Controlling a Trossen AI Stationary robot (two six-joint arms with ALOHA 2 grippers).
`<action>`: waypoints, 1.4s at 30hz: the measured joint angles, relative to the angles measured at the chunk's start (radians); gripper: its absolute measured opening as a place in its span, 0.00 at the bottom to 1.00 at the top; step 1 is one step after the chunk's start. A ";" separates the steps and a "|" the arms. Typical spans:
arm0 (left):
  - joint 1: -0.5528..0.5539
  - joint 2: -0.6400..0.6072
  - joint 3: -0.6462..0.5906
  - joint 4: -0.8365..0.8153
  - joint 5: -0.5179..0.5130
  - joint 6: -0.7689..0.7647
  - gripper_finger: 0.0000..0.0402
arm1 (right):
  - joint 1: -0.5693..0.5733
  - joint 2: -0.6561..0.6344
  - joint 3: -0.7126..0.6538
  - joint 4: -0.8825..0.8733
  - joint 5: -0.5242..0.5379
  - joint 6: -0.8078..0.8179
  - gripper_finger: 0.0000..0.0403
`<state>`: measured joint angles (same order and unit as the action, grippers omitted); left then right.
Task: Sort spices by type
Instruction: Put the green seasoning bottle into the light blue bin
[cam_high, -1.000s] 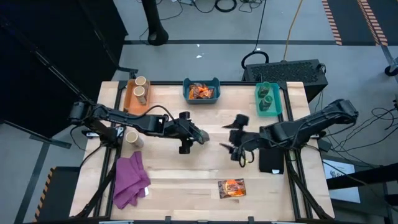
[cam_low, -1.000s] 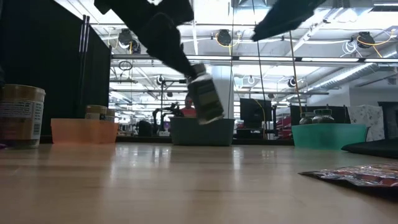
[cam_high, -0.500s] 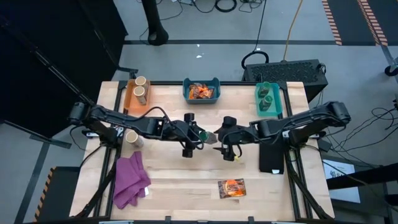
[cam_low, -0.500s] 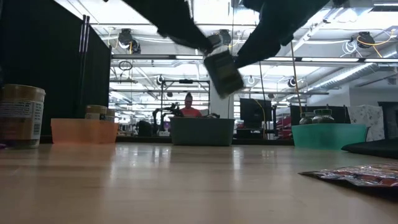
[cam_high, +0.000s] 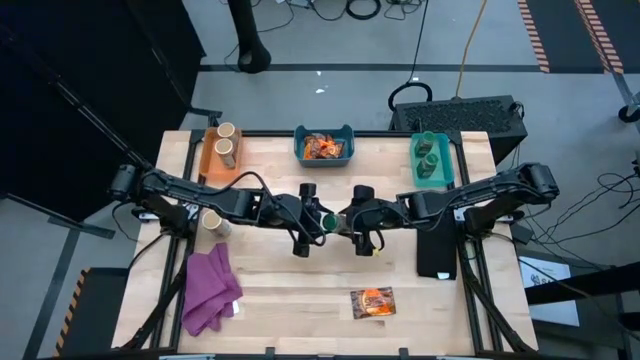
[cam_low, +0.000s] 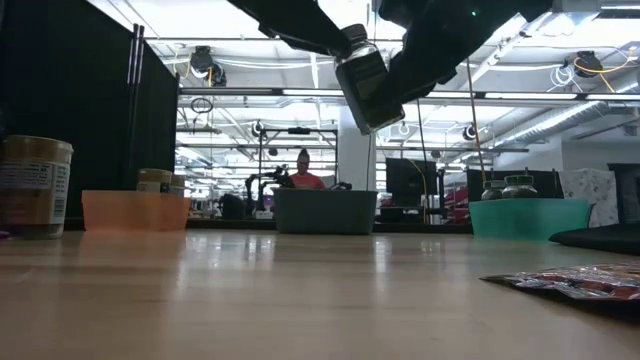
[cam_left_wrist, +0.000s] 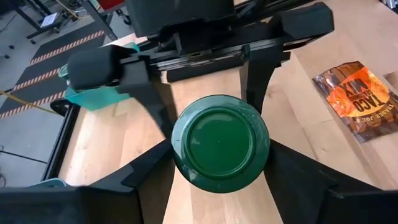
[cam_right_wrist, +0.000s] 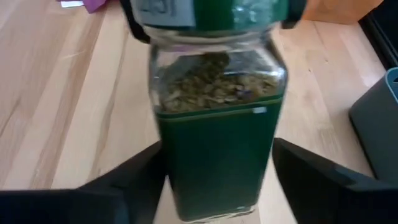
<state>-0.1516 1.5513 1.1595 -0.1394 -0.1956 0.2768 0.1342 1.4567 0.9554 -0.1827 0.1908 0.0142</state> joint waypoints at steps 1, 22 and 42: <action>0.000 0.000 0.000 0.001 -0.001 0.000 0.58 | 0.000 0.000 0.000 0.003 -0.012 -0.001 0.59; 0.008 -0.069 0.000 -0.014 -0.019 -0.006 0.64 | -0.001 -0.002 0.001 0.085 -0.006 -0.065 0.40; 0.032 -0.128 -0.003 -0.157 -0.019 0.026 0.83 | 0.001 -0.014 -0.001 0.100 -0.011 -0.105 0.40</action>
<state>-0.1192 1.4229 1.1561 -0.2966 -0.2145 0.3025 0.1356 1.4427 0.9543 -0.0823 0.1799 -0.0912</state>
